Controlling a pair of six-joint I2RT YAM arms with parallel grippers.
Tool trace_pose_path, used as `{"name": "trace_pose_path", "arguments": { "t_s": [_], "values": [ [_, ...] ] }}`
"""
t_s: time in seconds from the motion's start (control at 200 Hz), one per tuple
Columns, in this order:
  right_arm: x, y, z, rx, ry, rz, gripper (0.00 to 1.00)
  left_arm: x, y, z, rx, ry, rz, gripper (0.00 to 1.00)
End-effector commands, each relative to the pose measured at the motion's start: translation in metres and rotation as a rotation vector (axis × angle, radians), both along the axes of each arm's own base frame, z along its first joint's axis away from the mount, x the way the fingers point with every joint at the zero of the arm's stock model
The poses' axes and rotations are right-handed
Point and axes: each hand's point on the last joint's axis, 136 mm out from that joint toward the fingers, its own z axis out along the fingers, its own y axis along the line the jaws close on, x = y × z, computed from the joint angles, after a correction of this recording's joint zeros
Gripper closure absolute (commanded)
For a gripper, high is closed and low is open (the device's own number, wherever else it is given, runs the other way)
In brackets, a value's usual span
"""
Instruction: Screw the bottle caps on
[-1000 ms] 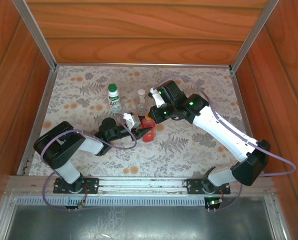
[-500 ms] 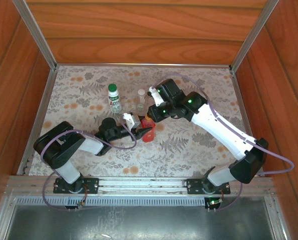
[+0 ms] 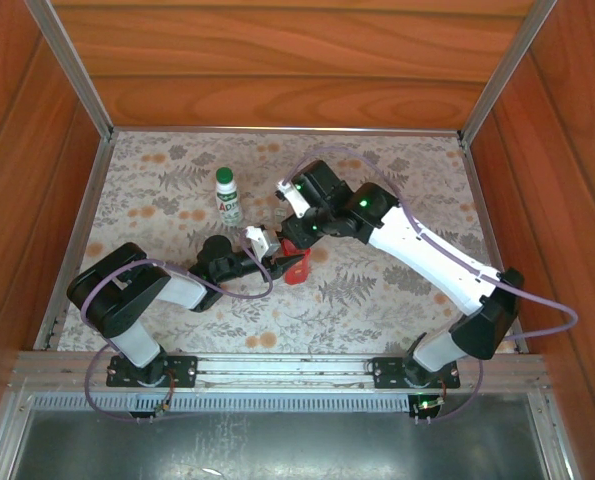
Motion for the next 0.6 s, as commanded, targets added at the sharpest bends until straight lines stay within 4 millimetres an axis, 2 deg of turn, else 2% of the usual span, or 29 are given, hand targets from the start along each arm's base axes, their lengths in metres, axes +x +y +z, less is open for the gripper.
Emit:
{"name": "trace_pose_path", "arguments": {
  "t_s": [0.0,0.595],
  "values": [
    [-0.0001,-0.0034,-0.0004,-0.056,-0.028,0.026,0.49,-0.0023,0.002,-0.0215,0.052,0.051,-0.014,0.42],
    [-0.0012,-0.0039,-0.0024,-0.047,-0.016,0.0,0.7,-0.0038,0.0032,-0.0212,0.051,0.05,-0.013,0.42]
  ]
}}
